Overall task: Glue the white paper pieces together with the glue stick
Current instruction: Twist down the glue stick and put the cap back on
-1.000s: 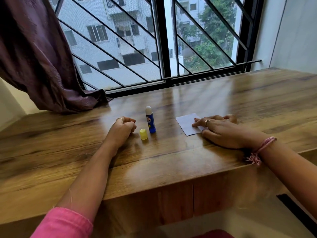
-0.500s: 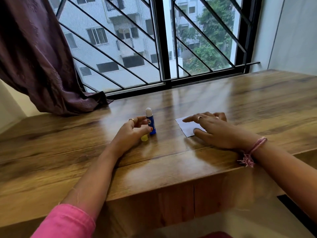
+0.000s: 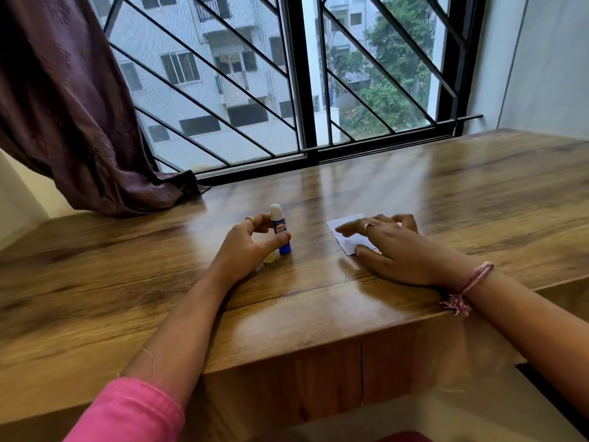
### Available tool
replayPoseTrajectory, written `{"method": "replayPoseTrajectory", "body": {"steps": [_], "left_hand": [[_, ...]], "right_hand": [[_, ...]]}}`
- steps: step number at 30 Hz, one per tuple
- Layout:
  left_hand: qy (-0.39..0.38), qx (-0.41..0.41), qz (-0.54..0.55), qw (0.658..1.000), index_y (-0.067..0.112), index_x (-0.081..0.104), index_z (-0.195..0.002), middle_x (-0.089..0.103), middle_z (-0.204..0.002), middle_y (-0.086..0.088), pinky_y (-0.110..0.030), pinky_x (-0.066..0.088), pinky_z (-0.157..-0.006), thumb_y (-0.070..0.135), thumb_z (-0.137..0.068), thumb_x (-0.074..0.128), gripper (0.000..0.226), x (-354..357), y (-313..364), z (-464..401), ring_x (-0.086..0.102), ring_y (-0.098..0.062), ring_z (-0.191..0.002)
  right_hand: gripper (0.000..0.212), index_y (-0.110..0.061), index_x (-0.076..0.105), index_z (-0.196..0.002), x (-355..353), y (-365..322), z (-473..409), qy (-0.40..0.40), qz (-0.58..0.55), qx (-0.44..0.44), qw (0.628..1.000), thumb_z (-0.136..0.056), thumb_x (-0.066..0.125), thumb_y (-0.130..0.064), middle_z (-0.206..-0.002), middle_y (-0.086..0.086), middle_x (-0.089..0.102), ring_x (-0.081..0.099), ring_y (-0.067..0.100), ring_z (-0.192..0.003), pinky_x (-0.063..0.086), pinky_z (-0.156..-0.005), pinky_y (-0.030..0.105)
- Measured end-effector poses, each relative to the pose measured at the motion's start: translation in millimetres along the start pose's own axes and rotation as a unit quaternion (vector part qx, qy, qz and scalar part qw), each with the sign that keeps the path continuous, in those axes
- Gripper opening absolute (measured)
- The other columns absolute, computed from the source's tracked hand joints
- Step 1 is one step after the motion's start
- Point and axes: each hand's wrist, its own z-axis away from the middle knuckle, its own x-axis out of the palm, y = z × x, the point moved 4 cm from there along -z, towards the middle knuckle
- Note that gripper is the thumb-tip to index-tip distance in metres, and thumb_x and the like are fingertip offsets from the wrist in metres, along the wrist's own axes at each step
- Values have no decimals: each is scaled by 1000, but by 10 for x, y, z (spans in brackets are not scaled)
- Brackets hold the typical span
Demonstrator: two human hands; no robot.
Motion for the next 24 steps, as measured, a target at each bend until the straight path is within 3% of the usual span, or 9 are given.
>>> {"method": "replayPoseTrajectory", "body": {"steps": [3, 9, 11, 13, 15, 17, 24], "left_hand": [[12, 13, -13, 1000, 17, 63, -117, 63, -104, 10, -13, 38, -81, 32, -83, 71, 38, 17, 33, -5, 57, -4, -102], [52, 22, 34, 998, 23, 69, -103, 69, -100, 9, -17, 42, -79, 38, -78, 75, 30, -18, 81, 20, 61, -4, -91], [54, 30, 72, 995, 27, 71, -100, 72, -98, 8, -17, 45, -72, 43, -74, 76, 31, -26, 135, 41, 62, -7, -75], [40, 41, 130, 990, 27, 72, -99, 74, -97, 7, -18, 51, -75, 41, -69, 78, 34, -27, 192, 68, 68, -13, -79], [28, 54, 182, 981, 23, 72, -99, 75, -97, 4, -22, 53, -81, 35, -68, 80, 34, -27, 237, 97, 71, -16, -92], [14, 64, 215, 974, 20, 72, -97, 76, -97, 3, -18, 53, -80, 30, -67, 80, 33, -14, 290, 134, 71, -14, -93], [-53, 78, 257, 962, 24, 73, -94, 74, -101, -6, -20, 53, -80, 22, -71, 76, 23, 38, 421, 260, 70, -20, -97]], "right_hand": [[39, -37, 41, -133, 4, -28, 0, 1, -2, -5, 1000, -95, 39, -27, -128, -21, 50, 31, -9, -117, 9, -91, 24], [38, -37, 42, -132, -24, -69, 25, 4, -5, -11, 1000, -96, 40, -28, -126, -22, 50, 27, -13, -110, 11, -95, 26], [36, -37, 46, -129, -37, -100, 36, 17, -4, -12, 1000, -94, 44, -28, -118, -28, 48, 30, -13, -106, 13, -92, 24], [32, -35, 52, -123, -58, -154, 47, 37, -24, -7, 999, -92, 49, -27, -104, -33, 46, 42, -8, -101, 19, -88, 18], [30, -29, 58, -117, -72, -220, 65, 60, -89, 5, 994, -89, 55, -21, -104, -26, 54, 54, -2, -88, 30, -79, 13], [31, -25, 60, -116, -70, -294, 92, 67, -172, 20, 983, -87, 59, -17, -104, -15, 62, 59, 4, -78, 38, -66, 7], [39, -20, 55, -124, 134, -626, 83, -20, -418, 76, 905, -86, 64, -30, -101, -2, 65, 64, 4, -59, 47, -57, 12]]}}
